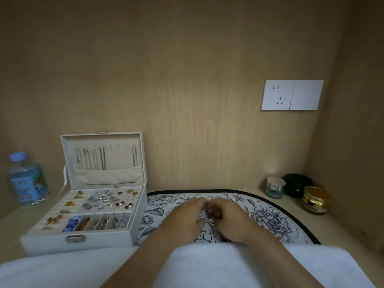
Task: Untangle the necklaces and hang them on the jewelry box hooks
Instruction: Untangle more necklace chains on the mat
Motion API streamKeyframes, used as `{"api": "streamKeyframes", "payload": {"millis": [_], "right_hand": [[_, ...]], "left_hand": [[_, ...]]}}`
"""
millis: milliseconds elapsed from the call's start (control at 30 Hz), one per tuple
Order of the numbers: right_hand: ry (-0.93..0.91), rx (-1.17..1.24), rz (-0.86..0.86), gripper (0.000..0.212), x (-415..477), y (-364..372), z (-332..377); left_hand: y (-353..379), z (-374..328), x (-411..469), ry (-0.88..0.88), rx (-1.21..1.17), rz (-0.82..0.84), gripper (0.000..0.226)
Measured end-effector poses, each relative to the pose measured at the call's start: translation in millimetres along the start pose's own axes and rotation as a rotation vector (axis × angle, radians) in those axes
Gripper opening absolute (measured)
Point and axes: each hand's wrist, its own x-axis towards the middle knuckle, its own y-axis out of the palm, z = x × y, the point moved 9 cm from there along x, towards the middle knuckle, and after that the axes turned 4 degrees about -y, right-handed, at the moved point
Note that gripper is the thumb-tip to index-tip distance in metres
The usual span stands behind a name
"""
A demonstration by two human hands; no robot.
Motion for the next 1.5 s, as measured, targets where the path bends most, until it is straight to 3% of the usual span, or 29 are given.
{"api": "streamKeyframes", "payload": {"millis": [133,267,333,500,633,867,1033,1133,1200,1400,1500], "right_hand": [[-0.027,0.311,0.012,0.044,9,23,32],[-0.066,0.267,-0.117,0.048,11,16,35],[-0.074,0.211,-0.153,0.052,9,12,28],[-0.116,-0.06,-0.051,0.038,6,23,29],[-0.161,-0.297,-0.086,0.033,9,27,33],[-0.055,-0.466,-0.173,0.018,3,7,29],[0.015,-0.612,-0.189,0.026,-1,2,19],[-0.093,-0.454,-0.194,0.032,0,8,27],[-0.134,-0.347,-0.152,0.029,1,18,35],[-0.091,-0.342,-0.152,0.015,6,18,33],[-0.029,-0.356,-0.152,0.019,7,12,22]], "left_hand": [[-19,27,-16,-0.053,0.003,-0.059,0.038],[-18,40,-31,-0.02,0.008,-0.007,0.05],[-16,43,-34,-0.012,0.039,0.0,0.047],[-25,38,-34,-0.034,0.033,-0.065,0.035],[-32,41,-35,-0.086,0.07,-0.136,0.021],[-36,62,-36,-0.217,0.076,-0.198,0.008],[-34,61,-34,-0.159,0.09,-0.193,0.016],[-23,46,-33,-0.003,0.055,-0.07,0.038],[-22,38,-33,0.037,0.084,-0.057,0.033],[-38,44,-38,-0.091,0.182,-0.195,0.019],[-44,47,-41,-0.18,0.261,-0.213,0.021]]}}
